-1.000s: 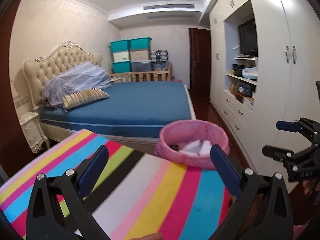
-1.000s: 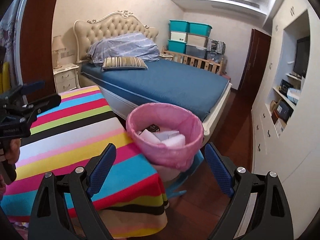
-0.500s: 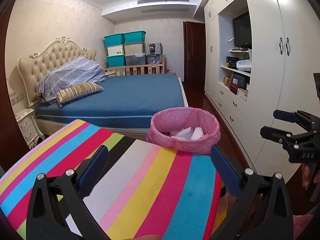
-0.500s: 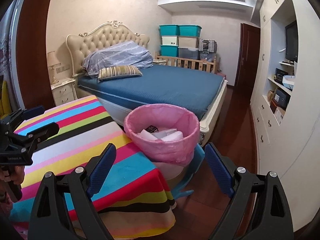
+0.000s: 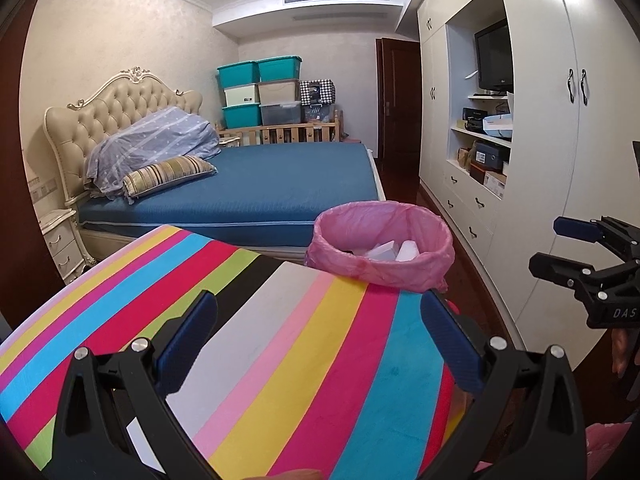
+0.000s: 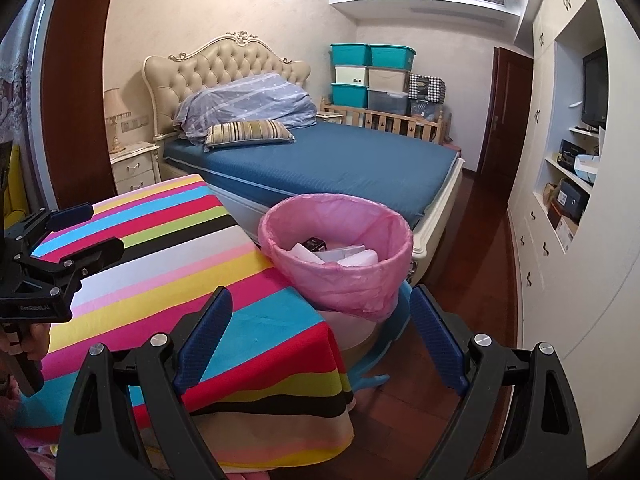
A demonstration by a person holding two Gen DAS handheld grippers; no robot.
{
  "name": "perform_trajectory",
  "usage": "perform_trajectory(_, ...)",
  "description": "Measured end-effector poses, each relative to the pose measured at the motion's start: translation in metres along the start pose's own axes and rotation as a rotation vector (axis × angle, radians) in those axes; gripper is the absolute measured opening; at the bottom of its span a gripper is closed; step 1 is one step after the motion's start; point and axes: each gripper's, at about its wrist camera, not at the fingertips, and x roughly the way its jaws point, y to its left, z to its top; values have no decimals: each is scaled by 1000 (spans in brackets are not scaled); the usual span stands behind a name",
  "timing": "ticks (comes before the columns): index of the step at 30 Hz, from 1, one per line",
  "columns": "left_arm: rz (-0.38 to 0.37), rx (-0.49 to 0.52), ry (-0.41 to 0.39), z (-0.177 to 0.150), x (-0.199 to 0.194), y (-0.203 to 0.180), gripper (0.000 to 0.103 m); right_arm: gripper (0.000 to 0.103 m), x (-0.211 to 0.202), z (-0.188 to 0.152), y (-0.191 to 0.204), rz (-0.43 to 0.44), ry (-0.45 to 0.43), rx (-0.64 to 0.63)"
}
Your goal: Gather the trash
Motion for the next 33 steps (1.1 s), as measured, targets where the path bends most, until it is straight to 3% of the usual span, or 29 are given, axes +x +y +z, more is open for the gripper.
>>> perform_trajectory(12, 4, -2, -2, -1, -1, 1, 98, 85, 0, 0, 4, 1, -1, -11)
perform_trajectory(33, -56, 29, -8, 1, 9, -8, 98, 85, -7, -6, -10, -25, -24, 38)
